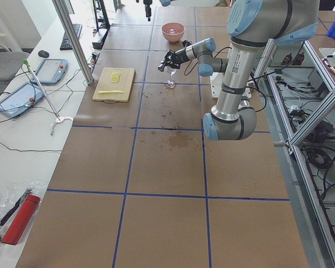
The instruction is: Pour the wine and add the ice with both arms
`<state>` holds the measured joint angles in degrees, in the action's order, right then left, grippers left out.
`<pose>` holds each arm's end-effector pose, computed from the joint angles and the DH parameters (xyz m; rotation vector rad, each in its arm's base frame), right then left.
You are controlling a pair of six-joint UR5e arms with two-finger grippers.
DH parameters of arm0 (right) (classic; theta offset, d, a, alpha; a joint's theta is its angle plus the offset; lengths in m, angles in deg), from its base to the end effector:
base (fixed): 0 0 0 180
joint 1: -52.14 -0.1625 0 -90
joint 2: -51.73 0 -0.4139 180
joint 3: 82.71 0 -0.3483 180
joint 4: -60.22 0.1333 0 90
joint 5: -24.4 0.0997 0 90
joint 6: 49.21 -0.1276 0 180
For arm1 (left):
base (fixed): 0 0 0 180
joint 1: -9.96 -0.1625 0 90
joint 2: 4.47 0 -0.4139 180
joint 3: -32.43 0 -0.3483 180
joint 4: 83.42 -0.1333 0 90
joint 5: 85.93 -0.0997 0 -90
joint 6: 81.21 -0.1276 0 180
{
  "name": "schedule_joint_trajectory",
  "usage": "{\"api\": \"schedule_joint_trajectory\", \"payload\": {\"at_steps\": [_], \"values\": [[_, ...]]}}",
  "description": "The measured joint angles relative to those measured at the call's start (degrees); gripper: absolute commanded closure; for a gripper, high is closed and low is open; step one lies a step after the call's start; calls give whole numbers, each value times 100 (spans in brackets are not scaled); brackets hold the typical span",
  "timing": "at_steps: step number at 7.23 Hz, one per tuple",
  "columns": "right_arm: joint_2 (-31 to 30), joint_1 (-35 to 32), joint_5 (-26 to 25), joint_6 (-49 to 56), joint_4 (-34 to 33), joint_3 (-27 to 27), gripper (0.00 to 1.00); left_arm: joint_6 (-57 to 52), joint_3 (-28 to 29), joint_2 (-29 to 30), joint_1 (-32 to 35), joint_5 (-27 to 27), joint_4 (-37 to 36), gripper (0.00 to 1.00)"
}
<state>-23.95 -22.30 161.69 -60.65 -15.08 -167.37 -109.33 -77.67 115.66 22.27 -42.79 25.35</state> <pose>-0.1155 -0.5621 0.5484 0.1890 -0.8828 -0.2375 0.4869 -0.3380 0.1910 1.3919 -0.1820 1.0677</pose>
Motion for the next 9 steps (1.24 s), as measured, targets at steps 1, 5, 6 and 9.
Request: {"api": "schedule_joint_trajectory", "payload": {"at_steps": [1,5,6,9], "values": [[0,4,0,3,4,-2,0,-99,-2,36,13,-4,-98,100],[1,16,0,10,7,2,0,-22,-108,92,80,2,-134,100],[4,17,0,8,5,2,0,375,-175,78,110,4,-88,100],[9,18,0,1,-2,5,0,2876,-339,-240,174,198,181,100]]}}
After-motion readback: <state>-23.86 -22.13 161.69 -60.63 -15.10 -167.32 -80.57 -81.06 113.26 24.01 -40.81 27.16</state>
